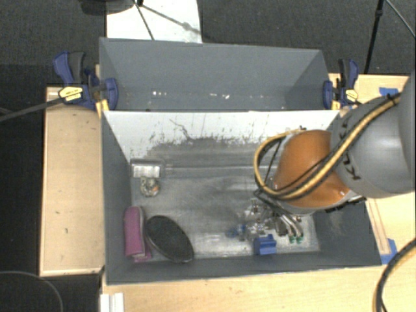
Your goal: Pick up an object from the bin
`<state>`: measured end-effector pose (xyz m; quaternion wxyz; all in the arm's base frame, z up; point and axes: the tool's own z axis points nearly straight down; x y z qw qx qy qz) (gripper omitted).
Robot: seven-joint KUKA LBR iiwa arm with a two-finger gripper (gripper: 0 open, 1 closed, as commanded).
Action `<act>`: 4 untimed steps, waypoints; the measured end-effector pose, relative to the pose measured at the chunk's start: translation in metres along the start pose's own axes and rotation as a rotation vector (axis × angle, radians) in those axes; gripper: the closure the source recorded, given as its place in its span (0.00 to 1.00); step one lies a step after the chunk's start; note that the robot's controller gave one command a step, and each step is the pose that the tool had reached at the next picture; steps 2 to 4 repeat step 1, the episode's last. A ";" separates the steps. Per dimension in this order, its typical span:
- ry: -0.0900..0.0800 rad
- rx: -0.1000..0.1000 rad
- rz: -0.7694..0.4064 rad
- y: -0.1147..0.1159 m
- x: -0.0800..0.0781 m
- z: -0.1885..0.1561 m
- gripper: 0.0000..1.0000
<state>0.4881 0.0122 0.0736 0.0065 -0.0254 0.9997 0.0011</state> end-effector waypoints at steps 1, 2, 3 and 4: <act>0.004 0.002 -0.005 -0.004 -0.002 -0.158 1.00; 0.004 0.002 -0.005 -0.004 -0.002 -0.158 1.00; 0.004 0.002 -0.005 -0.004 -0.002 -0.158 1.00; 0.004 0.002 -0.005 -0.004 -0.002 -0.158 1.00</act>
Offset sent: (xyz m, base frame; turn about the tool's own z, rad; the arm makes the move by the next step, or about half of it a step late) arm -0.0008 -0.0044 0.1541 -0.0139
